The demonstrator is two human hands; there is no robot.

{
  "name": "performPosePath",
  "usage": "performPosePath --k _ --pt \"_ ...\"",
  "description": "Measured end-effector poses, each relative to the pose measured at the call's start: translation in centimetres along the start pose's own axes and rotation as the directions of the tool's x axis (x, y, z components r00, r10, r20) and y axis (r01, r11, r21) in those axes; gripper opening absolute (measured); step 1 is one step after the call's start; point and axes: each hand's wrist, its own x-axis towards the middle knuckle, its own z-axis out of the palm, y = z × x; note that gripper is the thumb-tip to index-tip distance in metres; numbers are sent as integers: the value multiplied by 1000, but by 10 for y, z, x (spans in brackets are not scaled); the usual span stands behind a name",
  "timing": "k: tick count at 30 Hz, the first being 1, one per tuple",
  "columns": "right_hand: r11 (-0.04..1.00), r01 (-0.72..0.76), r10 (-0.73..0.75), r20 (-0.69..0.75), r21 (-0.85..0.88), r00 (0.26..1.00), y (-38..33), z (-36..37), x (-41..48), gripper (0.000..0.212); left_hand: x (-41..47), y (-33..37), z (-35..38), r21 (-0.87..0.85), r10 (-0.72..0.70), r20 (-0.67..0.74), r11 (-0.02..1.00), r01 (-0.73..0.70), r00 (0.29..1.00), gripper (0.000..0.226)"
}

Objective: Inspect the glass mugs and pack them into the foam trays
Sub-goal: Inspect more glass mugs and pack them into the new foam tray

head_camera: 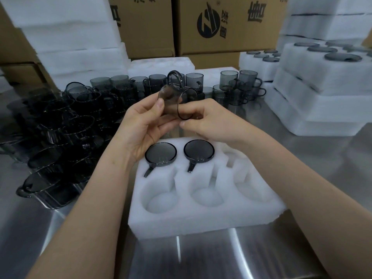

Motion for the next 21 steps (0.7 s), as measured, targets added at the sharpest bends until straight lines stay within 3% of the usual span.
performPosePath --k 8,13,16,21 --pt "988 -121 122 -5 92 993 3 0 3 45 1 -1 -1 46 60 11 997 -61 998 39" --pt "987 -106 118 -89 123 989 10 -2 -2 36 0 0 5 196 189 -147 968 -159 971 56" --pt "971 -110 159 -230 214 960 16 -6 -2 20 -2 1 10 389 340 -198 888 -245 919 63" --pt "961 -180 256 -432 210 865 24 -11 2 23 -6 0 18 634 452 -157 728 -262 878 70"
